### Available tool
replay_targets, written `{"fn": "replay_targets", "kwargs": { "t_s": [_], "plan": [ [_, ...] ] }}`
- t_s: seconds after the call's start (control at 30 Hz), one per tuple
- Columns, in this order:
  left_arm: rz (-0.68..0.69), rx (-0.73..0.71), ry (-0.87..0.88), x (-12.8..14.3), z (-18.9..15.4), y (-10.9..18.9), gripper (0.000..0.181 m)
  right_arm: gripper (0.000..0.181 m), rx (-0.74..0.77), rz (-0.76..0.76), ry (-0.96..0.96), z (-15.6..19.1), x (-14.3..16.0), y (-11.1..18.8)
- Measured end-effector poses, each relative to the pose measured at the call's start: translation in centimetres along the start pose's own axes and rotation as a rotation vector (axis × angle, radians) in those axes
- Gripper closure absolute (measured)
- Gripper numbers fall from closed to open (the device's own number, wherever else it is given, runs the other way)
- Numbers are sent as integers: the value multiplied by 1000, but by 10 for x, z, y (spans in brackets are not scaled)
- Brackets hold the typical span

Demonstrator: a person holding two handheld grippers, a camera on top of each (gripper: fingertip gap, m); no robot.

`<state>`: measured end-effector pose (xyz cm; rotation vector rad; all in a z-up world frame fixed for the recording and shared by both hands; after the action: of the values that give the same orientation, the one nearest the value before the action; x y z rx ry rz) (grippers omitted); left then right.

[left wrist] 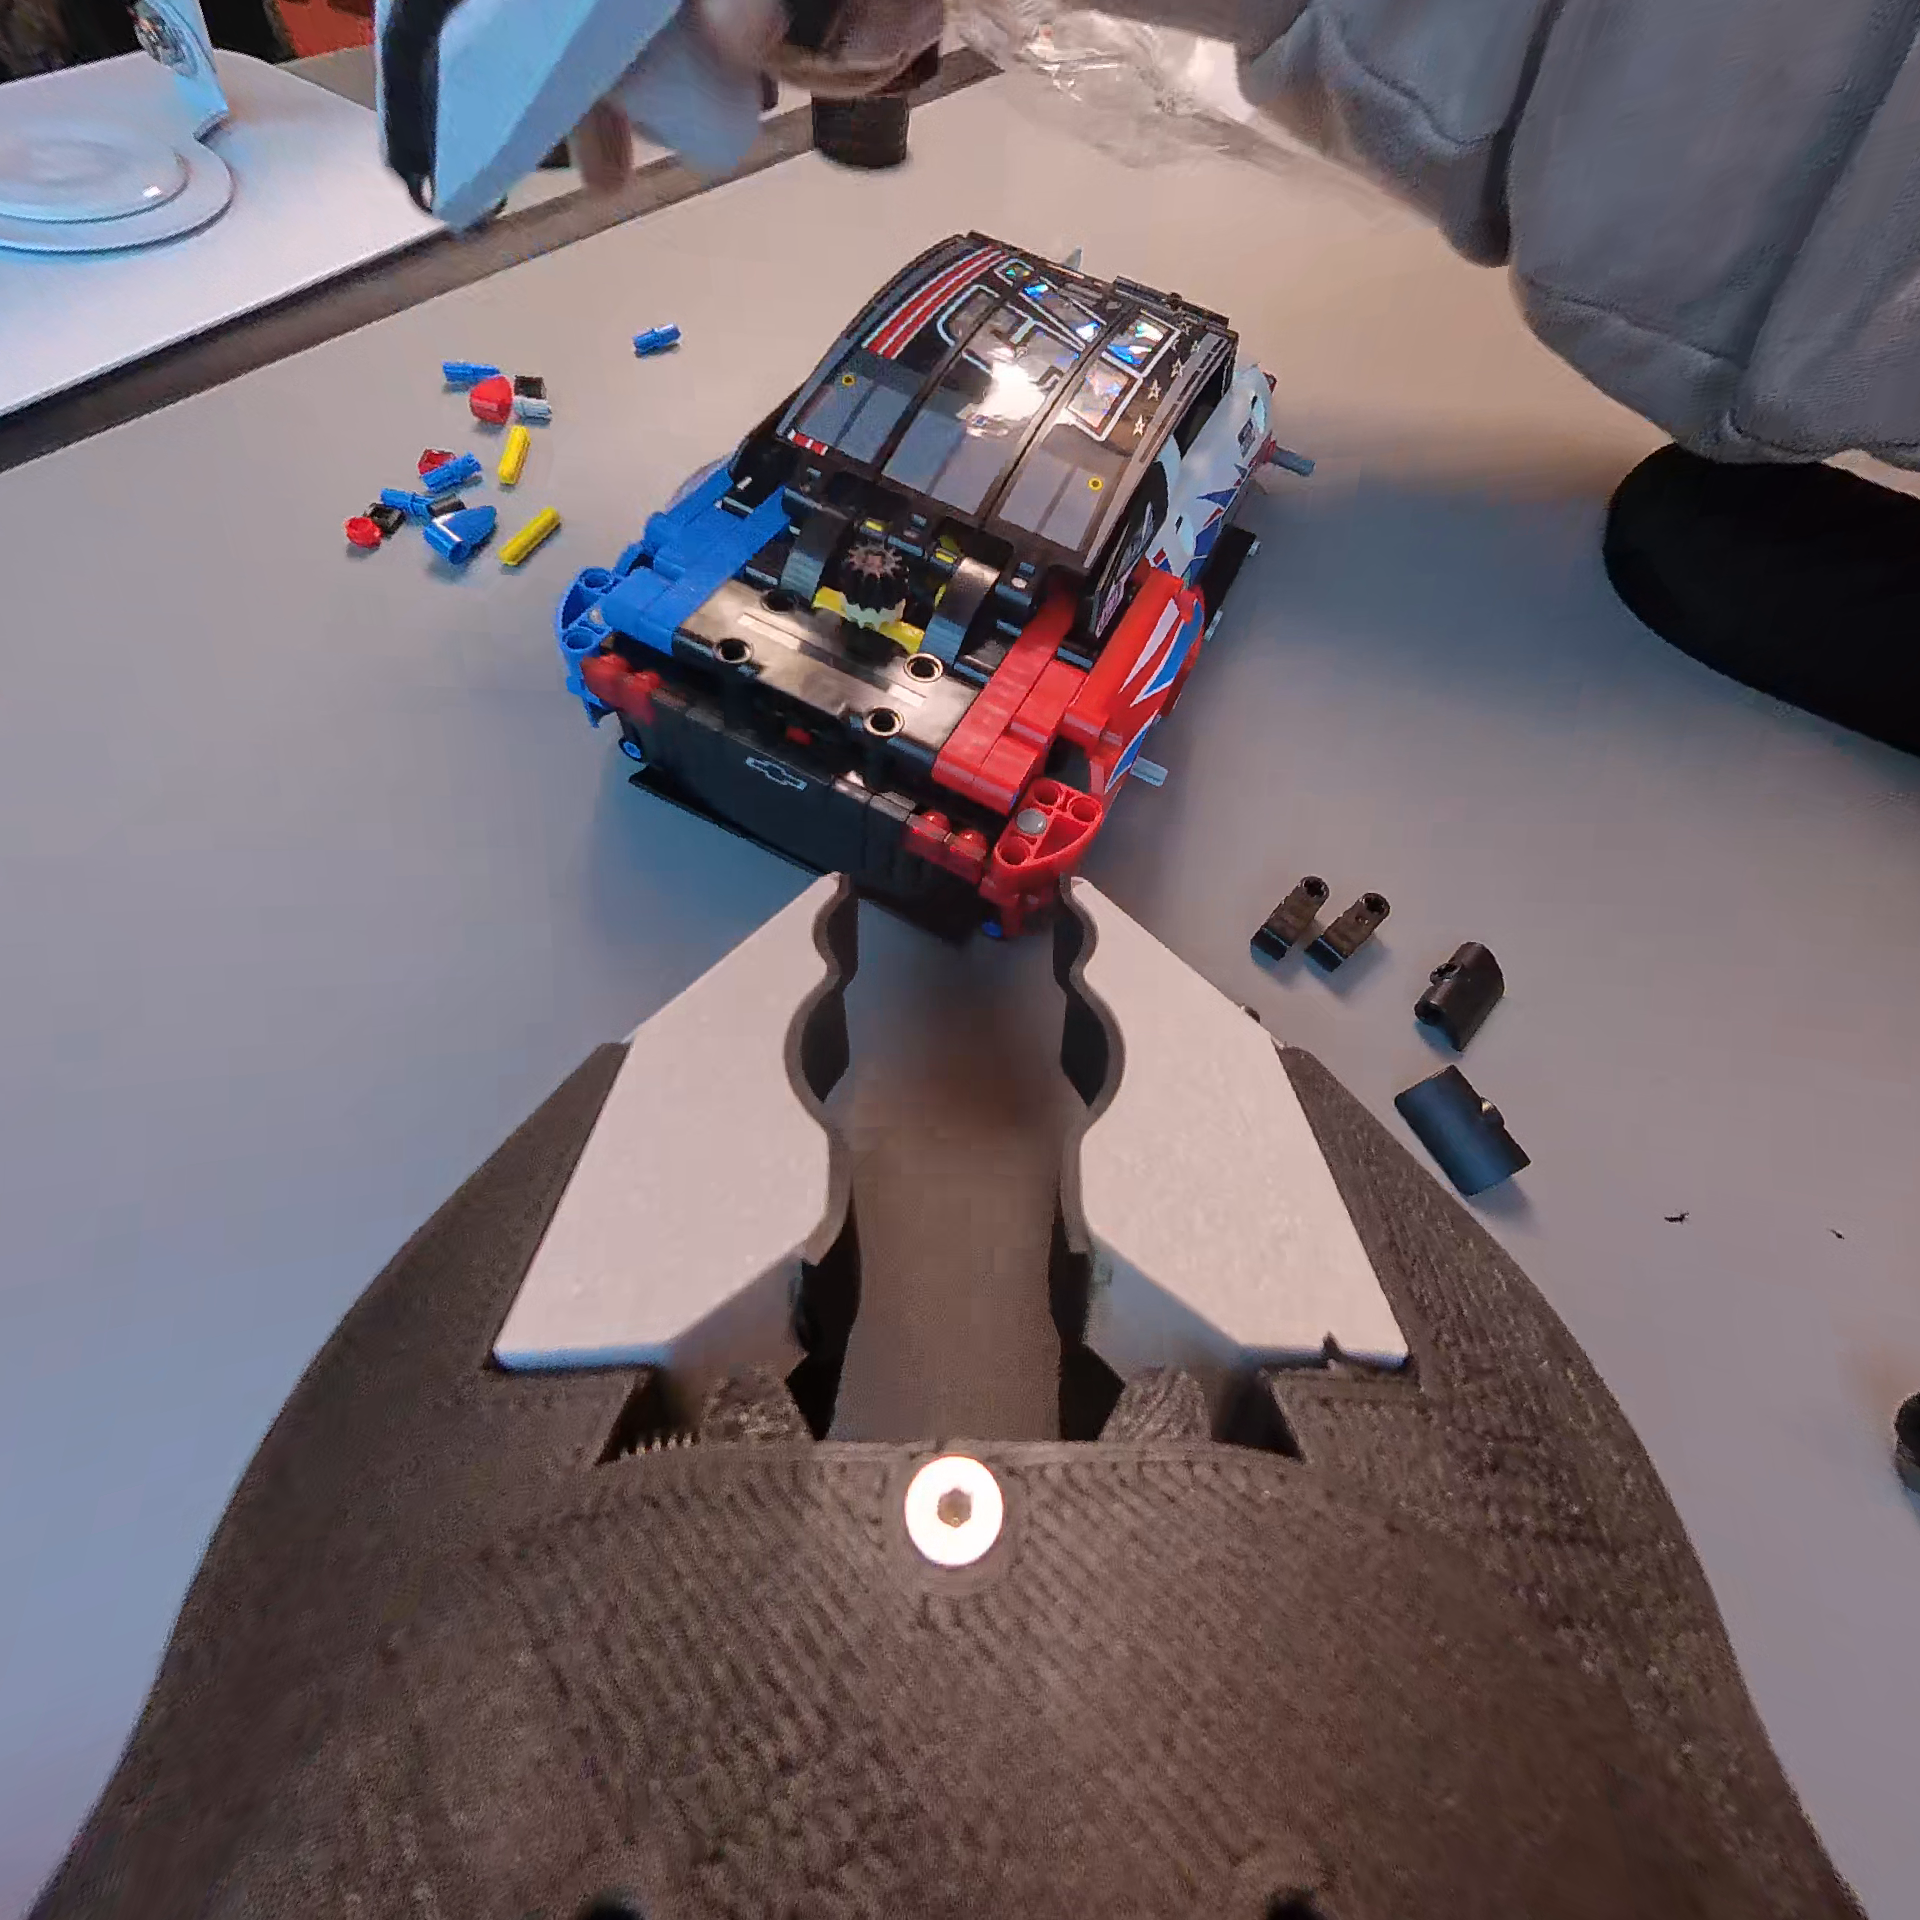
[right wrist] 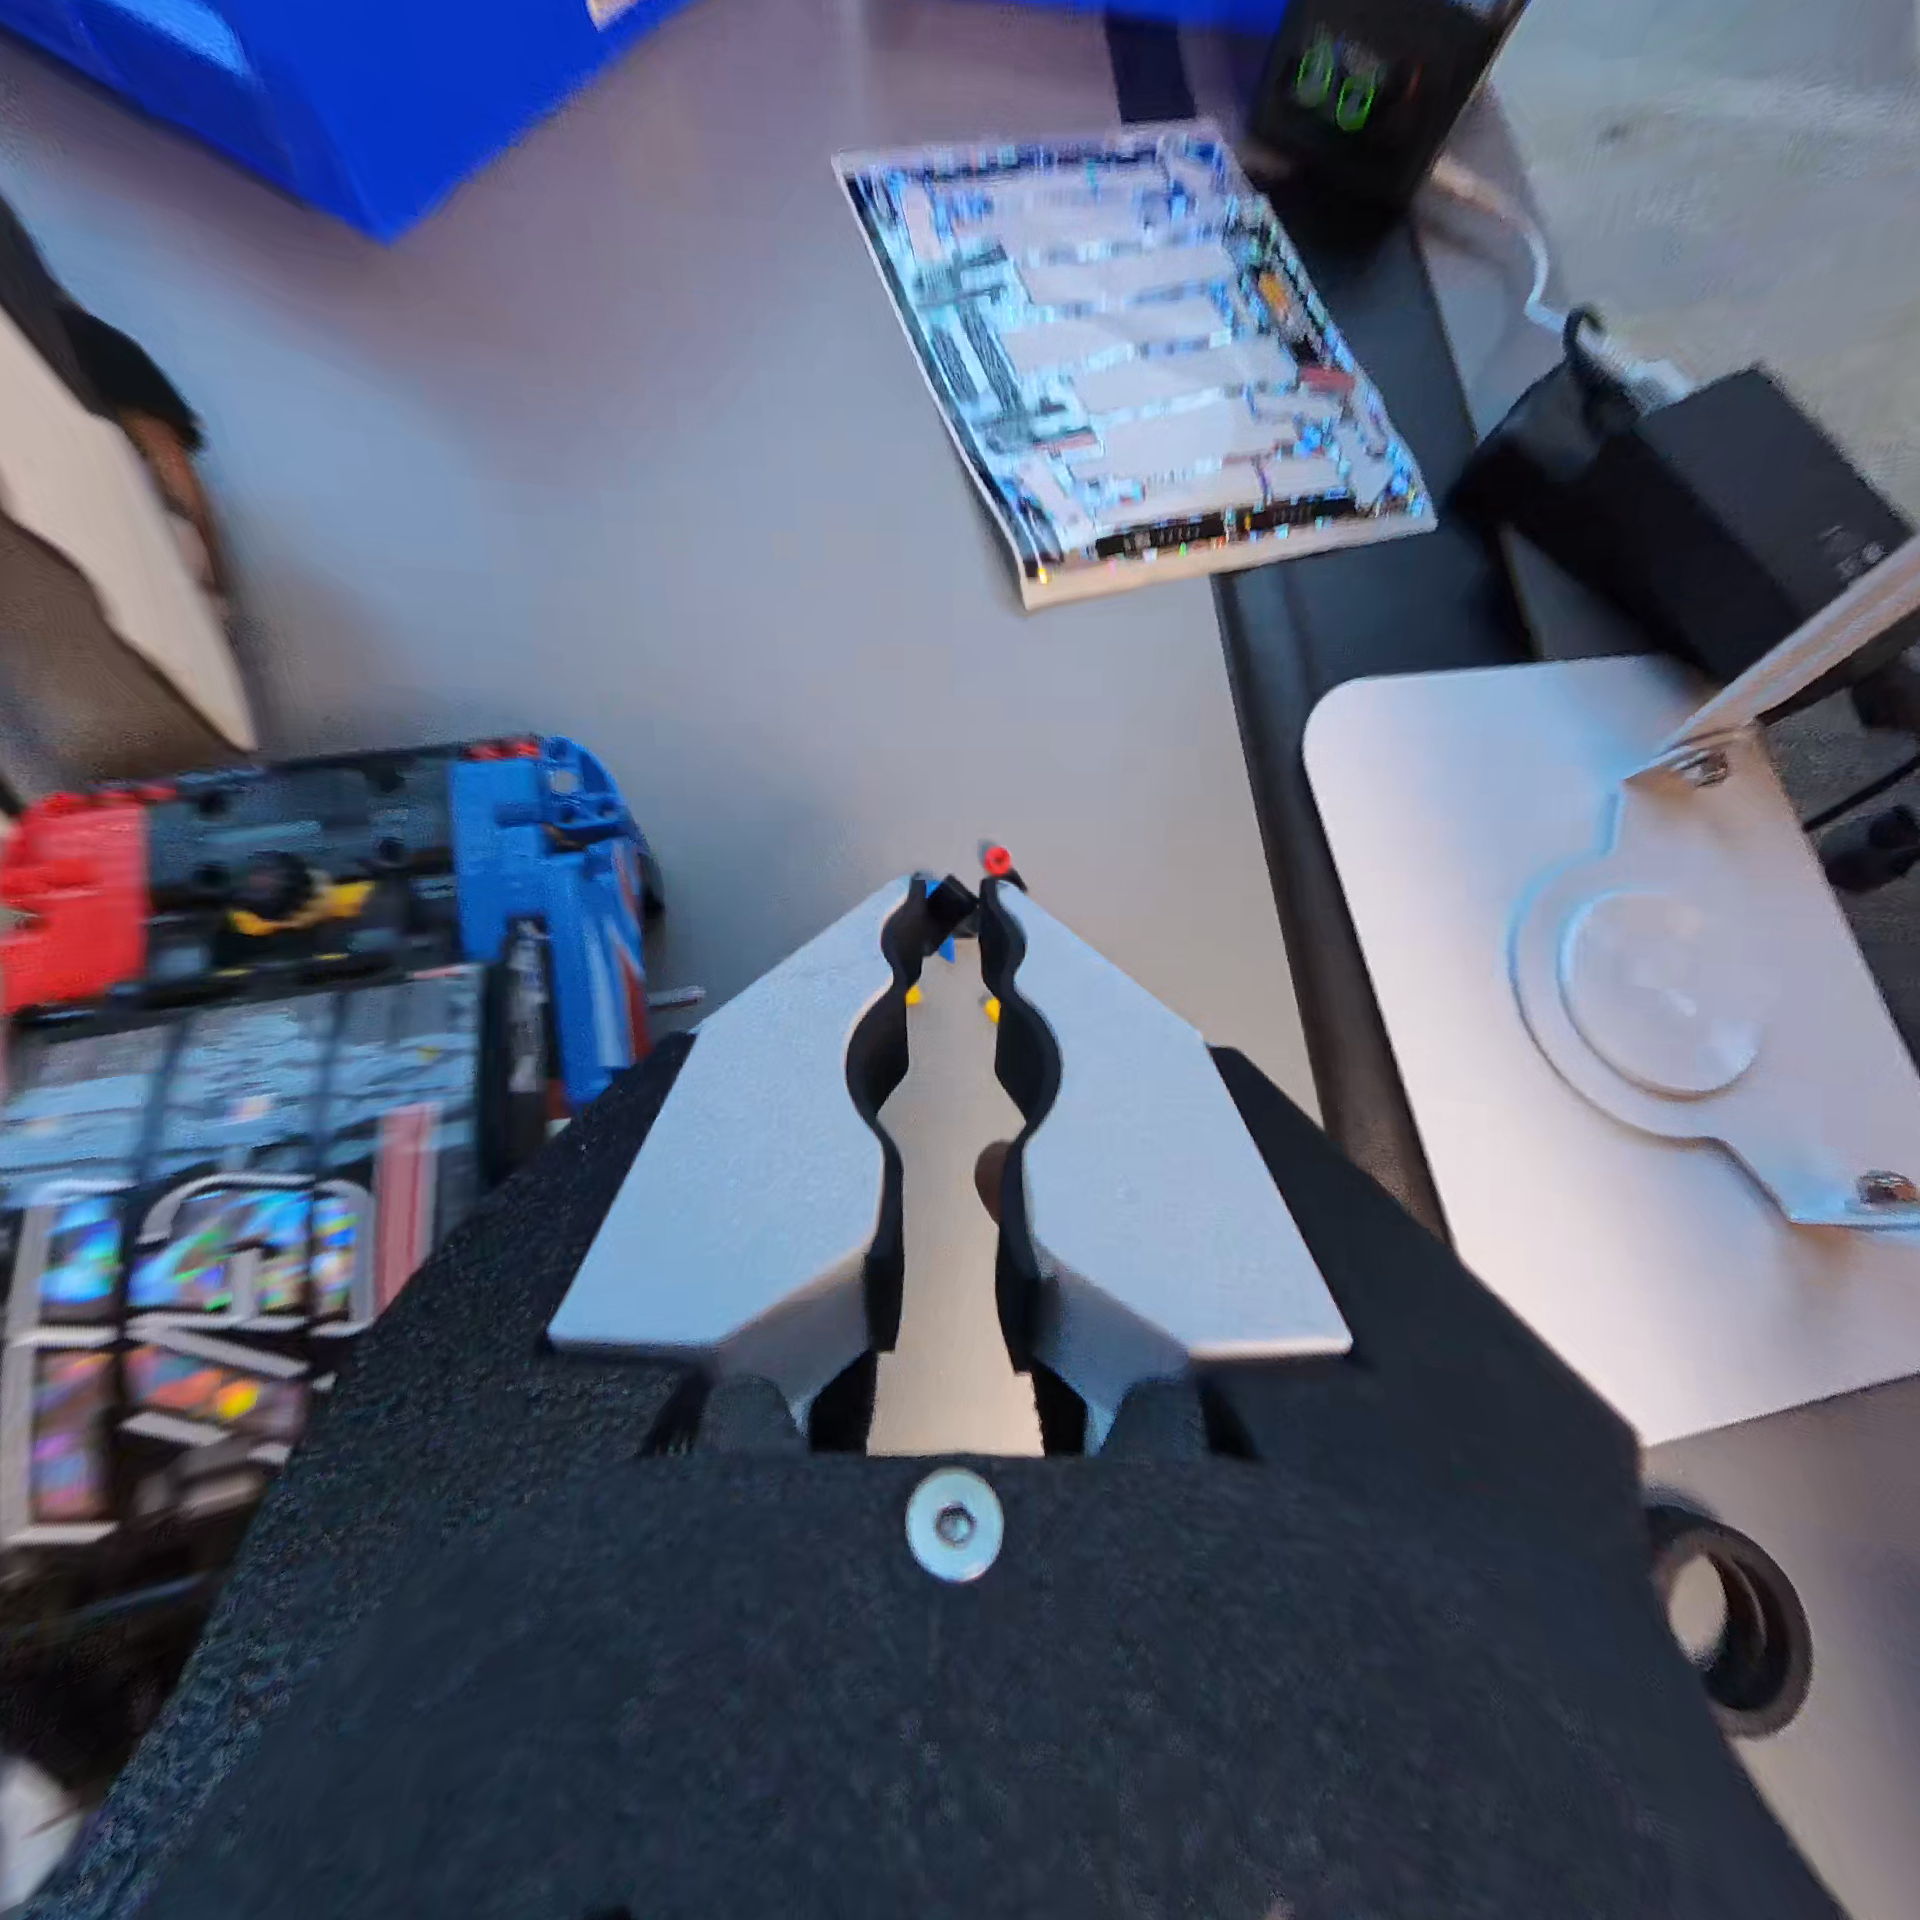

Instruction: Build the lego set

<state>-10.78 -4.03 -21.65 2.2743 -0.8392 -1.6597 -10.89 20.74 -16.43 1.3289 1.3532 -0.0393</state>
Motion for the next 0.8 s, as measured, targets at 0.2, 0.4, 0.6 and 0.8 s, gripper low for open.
{"fn": "replay_targets", "kwargs": {
  "t_s": [0.2, 0.4, 0.6, 0.8],
  "plan": [
    [-5, -3, -14, 1, 0, 3, 145, 174, -191, -40, 65, 105, -26, 74],
    [-23, -32, -61, 1, -4, 4, 144, 173, -222, 145, 76, 199, 6, 65],
    [-63, -79, -116, 0, -7, 11, 143, 159, -188, 183, 51, 215, 21, 52],
    [-85, -90, -80, -1, 2, 17, 143, 168, -40, -68, 33, 144, -31, 84]
  ]
}}
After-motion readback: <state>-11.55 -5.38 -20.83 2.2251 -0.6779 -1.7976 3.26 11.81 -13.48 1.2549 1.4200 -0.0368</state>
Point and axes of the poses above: each gripper's, where its closed fingertips meet, y back along the fingers, x out of its underside, z = x × y across the jaws, the point moved 8 cm from there along y, back along the fingers, and after that the axes turned 15 degrees about y, right-handed, at the moved point
